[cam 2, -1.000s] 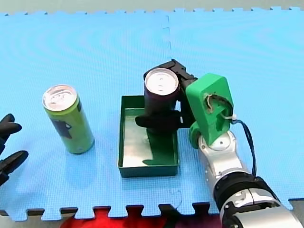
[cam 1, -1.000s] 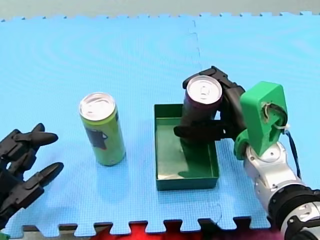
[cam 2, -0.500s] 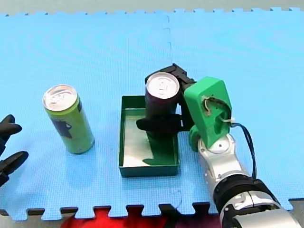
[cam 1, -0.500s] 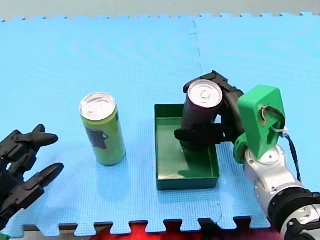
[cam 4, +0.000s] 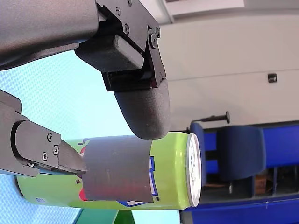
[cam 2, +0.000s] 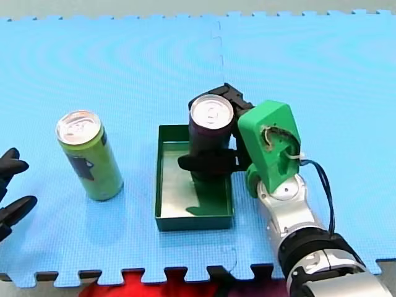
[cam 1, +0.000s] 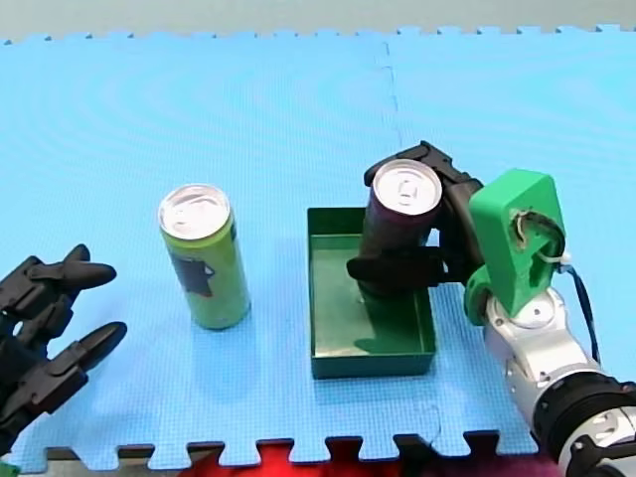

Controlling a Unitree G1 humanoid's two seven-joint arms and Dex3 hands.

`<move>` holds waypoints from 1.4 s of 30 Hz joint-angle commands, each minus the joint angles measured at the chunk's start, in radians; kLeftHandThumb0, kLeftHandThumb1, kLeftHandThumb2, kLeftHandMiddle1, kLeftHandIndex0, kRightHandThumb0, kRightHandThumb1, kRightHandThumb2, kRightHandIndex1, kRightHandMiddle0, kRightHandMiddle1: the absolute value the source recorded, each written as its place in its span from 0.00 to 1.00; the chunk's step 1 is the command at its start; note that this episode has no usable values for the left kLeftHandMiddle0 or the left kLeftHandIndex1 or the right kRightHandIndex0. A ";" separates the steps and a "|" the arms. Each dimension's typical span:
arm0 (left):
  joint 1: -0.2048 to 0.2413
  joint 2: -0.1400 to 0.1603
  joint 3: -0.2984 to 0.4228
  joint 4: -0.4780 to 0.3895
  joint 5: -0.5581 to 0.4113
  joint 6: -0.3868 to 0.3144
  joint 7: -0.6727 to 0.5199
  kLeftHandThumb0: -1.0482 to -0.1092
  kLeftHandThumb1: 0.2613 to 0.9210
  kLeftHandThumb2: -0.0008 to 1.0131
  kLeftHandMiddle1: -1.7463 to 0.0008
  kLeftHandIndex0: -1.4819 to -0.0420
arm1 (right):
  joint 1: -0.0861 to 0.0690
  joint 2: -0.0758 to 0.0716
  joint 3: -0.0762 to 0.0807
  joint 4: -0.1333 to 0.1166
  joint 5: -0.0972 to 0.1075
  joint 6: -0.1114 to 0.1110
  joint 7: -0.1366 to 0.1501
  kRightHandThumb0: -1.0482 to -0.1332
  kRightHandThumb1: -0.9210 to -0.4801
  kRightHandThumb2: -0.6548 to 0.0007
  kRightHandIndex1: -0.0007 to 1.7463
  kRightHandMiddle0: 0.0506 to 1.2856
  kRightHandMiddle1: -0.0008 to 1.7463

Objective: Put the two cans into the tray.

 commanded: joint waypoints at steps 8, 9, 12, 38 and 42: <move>-0.002 0.003 -0.005 -0.014 0.008 0.002 0.016 0.00 0.98 0.00 1.00 0.65 | 0.000 -0.016 0.001 0.003 -0.003 0.011 -0.013 0.80 0.21 0.99 1.00 0.47 1.00; -0.002 0.004 -0.005 -0.014 0.009 0.002 0.016 0.00 0.98 0.00 1.00 0.65 | 0.001 -0.016 0.001 0.003 -0.002 0.012 -0.012 0.80 0.21 0.99 1.00 0.47 1.00; -0.001 0.005 -0.005 -0.013 0.008 0.001 0.015 0.00 0.98 0.00 1.00 0.65 | 0.002 -0.014 0.000 0.003 0.000 0.012 -0.012 0.80 0.21 0.99 1.00 0.47 1.00; 0.002 0.000 -0.006 -0.016 -0.004 0.004 0.003 0.00 0.98 0.00 0.99 0.64 | 0.000 -0.036 0.077 -0.001 -0.089 0.027 -0.063 0.20 0.44 0.99 0.00 0.10 0.00; 0.003 -0.001 -0.005 -0.017 -0.005 0.003 0.001 0.00 0.98 0.00 0.99 0.64 | 0.000 -0.041 0.086 -0.008 -0.094 0.034 -0.056 0.23 0.44 1.00 0.00 0.08 0.00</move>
